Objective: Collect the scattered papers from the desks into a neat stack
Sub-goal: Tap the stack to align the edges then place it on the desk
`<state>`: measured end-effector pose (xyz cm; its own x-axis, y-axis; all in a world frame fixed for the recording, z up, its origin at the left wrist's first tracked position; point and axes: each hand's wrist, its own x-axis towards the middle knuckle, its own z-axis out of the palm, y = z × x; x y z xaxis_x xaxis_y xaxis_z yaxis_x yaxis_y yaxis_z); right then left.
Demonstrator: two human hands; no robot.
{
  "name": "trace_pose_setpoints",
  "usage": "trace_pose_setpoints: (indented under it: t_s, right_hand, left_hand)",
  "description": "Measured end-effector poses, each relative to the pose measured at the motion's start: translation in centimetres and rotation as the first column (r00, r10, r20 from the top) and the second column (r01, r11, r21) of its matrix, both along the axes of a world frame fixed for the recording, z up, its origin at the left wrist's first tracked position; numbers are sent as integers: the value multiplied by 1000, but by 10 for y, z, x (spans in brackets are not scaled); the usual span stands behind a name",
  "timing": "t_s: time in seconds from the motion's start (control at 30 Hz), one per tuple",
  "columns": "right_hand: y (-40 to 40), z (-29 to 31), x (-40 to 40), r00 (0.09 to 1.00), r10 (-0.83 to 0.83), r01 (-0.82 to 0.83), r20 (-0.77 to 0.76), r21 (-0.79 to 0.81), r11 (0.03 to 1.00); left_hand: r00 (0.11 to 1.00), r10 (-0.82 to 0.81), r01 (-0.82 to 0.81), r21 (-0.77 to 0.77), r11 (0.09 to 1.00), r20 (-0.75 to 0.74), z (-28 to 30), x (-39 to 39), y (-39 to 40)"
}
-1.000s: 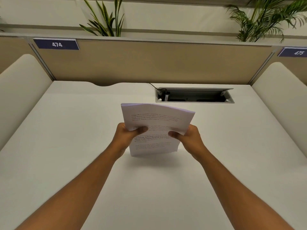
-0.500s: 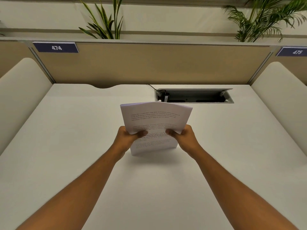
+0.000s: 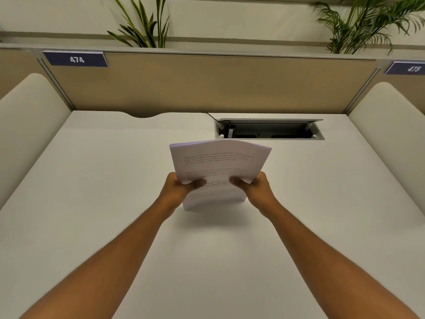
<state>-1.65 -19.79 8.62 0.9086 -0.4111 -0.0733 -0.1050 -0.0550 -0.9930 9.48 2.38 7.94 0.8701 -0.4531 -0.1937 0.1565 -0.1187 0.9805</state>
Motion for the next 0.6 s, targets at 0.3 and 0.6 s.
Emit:
trace_pose_setpoints:
  t_s: [0.3,0.6]
  right_hand:
    - [2,9,4,995,39,-38,-90,14,999]
    - [55,-10,20,984,-6,34,-176,158,987]
  left_hand:
    - [997,-1,5,57,998,-71,14,10,15]
    - [947,24,-3,68,998,-321,22,36,55]
